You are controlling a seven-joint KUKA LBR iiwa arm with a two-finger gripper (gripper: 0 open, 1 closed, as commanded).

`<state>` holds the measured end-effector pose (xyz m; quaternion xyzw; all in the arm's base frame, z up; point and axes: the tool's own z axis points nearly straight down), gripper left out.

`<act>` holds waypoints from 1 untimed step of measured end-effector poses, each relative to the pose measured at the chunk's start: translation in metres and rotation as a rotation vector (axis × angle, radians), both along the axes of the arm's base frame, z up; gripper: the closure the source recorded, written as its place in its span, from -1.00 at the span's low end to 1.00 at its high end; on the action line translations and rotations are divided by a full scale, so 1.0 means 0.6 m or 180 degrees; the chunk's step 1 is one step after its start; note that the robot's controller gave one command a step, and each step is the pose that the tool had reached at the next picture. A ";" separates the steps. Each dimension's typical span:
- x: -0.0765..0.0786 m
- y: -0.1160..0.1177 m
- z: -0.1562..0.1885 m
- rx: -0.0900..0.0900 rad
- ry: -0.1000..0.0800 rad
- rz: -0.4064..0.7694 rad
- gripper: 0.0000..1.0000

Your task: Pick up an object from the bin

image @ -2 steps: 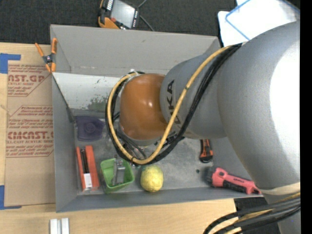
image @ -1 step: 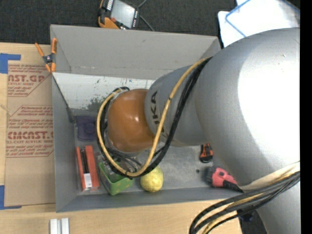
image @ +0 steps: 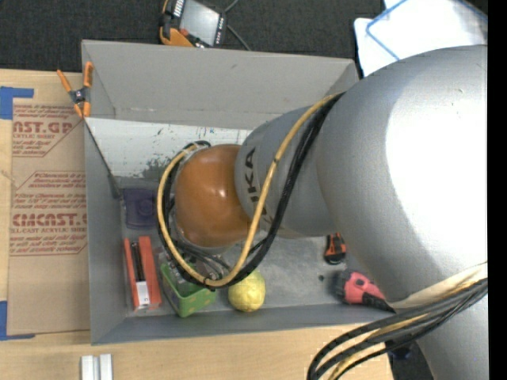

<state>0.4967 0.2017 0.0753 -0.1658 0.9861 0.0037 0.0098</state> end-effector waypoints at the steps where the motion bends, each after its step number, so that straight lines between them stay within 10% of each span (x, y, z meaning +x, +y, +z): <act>1: 0.008 -0.008 0.000 0.0003 0.0008 0.0218 1.00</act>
Offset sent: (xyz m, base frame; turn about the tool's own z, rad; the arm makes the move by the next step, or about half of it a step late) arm 0.0021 0.0349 0.0506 -0.3559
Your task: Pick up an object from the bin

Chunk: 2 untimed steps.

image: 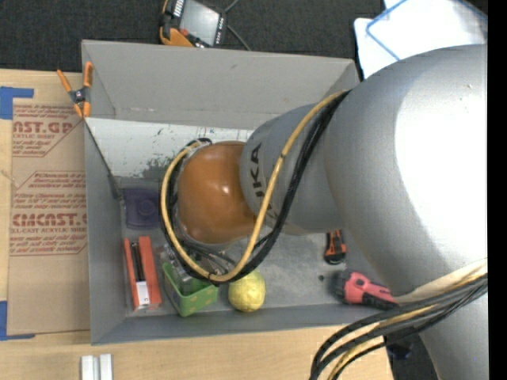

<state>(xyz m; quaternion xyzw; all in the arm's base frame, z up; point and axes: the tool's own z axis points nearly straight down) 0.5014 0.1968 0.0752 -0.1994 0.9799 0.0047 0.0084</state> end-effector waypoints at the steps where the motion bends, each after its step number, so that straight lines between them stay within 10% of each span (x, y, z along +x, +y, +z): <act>1: -0.005 0.074 0.089 0.0000 -0.0037 0.0931 1.00; 2: -0.013 0.031 0.058 0.0009 -0.0036 0.0829 1.00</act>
Offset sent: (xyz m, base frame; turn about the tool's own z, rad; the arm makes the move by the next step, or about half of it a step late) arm -0.0192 -0.0506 -0.0052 -0.1719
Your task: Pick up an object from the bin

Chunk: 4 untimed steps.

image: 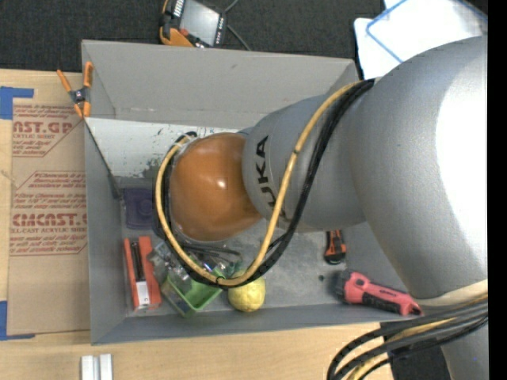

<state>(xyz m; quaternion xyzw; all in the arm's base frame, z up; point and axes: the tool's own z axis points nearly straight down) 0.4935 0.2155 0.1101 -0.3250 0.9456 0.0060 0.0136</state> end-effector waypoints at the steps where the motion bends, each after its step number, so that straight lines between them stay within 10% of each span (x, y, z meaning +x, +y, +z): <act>1: 0.006 0.009 0.032 0.0012 0.0002 -0.0301 1.00; 2: -0.014 -0.048 -0.038 -0.0029 -0.0013 0.1086 1.00; 4: 0.012 -0.061 -0.029 -0.0035 -0.0021 0.1642 1.00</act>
Offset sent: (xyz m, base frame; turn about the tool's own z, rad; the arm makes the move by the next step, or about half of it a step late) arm -0.0133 -0.0450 -0.0392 -0.4303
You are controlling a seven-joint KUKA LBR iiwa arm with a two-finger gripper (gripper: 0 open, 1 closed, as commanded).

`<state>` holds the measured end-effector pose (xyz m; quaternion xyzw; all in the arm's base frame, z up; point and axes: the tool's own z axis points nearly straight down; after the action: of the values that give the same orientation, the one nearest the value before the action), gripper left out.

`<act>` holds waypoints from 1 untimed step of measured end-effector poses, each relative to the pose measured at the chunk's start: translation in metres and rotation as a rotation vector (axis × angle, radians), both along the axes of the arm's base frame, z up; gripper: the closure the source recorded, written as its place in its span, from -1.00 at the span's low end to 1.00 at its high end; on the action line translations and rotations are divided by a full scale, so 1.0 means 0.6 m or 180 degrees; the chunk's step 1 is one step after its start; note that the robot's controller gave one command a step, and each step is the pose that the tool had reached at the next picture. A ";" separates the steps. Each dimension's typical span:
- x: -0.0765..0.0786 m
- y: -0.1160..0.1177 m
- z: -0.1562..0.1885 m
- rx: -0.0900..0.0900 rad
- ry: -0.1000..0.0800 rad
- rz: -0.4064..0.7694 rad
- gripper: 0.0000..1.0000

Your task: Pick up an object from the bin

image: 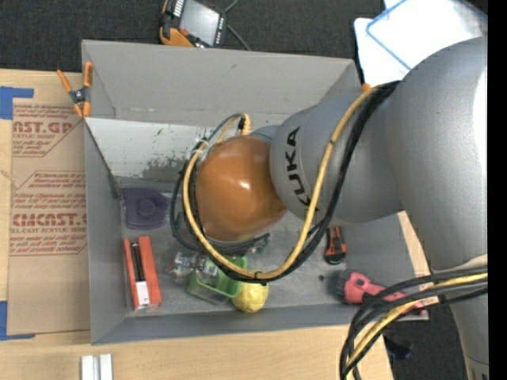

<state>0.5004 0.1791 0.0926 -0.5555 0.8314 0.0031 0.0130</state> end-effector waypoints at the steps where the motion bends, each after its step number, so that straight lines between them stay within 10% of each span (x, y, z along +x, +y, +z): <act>1: -0.014 -0.012 -0.038 0.0016 -0.0003 -0.0388 1.00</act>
Offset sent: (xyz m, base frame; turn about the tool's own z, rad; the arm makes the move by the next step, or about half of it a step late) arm -0.0058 -0.0561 -0.0226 0.0566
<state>0.4919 0.1719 0.0701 -0.5039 0.8636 0.0041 0.0149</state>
